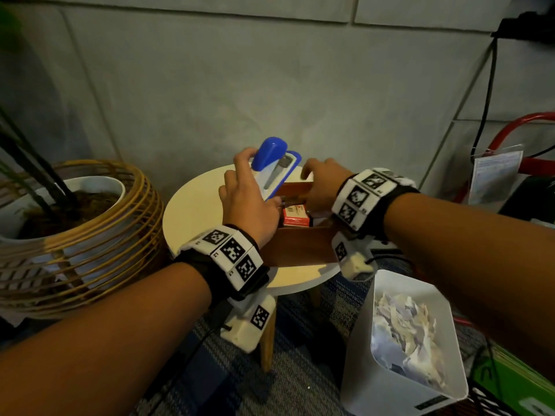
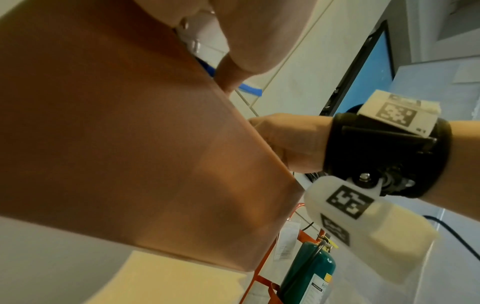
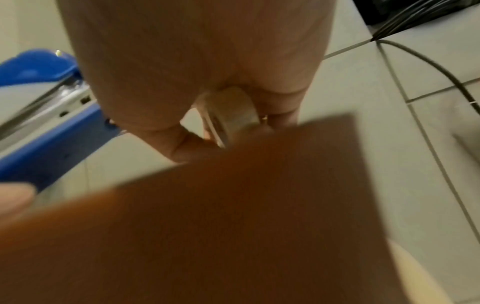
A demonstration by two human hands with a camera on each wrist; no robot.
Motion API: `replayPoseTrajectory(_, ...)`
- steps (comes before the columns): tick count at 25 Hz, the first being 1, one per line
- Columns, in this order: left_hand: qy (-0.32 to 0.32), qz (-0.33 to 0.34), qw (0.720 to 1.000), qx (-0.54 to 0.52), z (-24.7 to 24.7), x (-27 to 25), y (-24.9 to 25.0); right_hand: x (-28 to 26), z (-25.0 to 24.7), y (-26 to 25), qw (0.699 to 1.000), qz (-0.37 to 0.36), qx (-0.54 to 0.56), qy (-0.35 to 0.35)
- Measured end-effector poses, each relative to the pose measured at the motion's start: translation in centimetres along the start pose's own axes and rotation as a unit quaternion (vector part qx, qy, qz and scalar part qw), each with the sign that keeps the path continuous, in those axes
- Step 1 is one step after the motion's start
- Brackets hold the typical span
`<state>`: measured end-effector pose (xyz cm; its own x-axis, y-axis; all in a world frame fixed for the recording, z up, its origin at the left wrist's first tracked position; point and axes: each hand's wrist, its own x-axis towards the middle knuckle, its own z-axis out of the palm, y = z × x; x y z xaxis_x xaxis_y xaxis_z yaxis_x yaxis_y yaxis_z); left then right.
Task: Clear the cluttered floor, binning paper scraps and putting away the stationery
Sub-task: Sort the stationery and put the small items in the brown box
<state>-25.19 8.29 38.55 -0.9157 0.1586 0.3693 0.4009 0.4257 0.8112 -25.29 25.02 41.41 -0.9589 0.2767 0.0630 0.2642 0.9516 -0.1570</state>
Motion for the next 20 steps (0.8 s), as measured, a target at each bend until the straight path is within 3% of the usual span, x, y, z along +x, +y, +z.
replayPoseTrajectory(3, -0.054, 0.020, 0.996, 0.067, 0.2, 0.1, 0.1, -1.0, -2.1, 1.6, 0.984, 0.072, 0.146, 0.066)
replayPoseTrajectory(5, -0.098, 0.020, 0.989, 0.105, 0.3, 0.3, -0.1, -1.9, -2.7, 2.4, 0.981, 0.059, 0.166, 0.086)
replayPoseTrajectory(7, -0.125, 0.012, 0.982, 0.143, 0.4, 0.4, -0.1, -2.7, -3.0, 2.9, 0.984, 0.033, 0.165, 0.063)
replayPoseTrajectory(11, -0.119, 0.015, 0.974, 0.191, 0.8, 0.2, 0.3, -3.7, -3.1, 2.3, 0.994, -0.019, 0.103, -0.017)
replayPoseTrajectory(16, -0.107, -0.001, 0.977, 0.184, 0.9, 0.7, 0.4, -4.2, -2.2, 1.6, 0.994, -0.073, 0.034, -0.068)
replayPoseTrajectory(18, -0.100, 0.002, 0.983, 0.154, 0.7, 0.6, 0.3, -4.3, -2.1, 1.4, 0.994, -0.076, 0.047, -0.065)
replayPoseTrajectory(20, -0.102, -0.001, 0.988, 0.116, 0.5, 0.7, 0.1, -4.4, -2.1, 1.3, 0.994, -0.069, 0.084, -0.018)
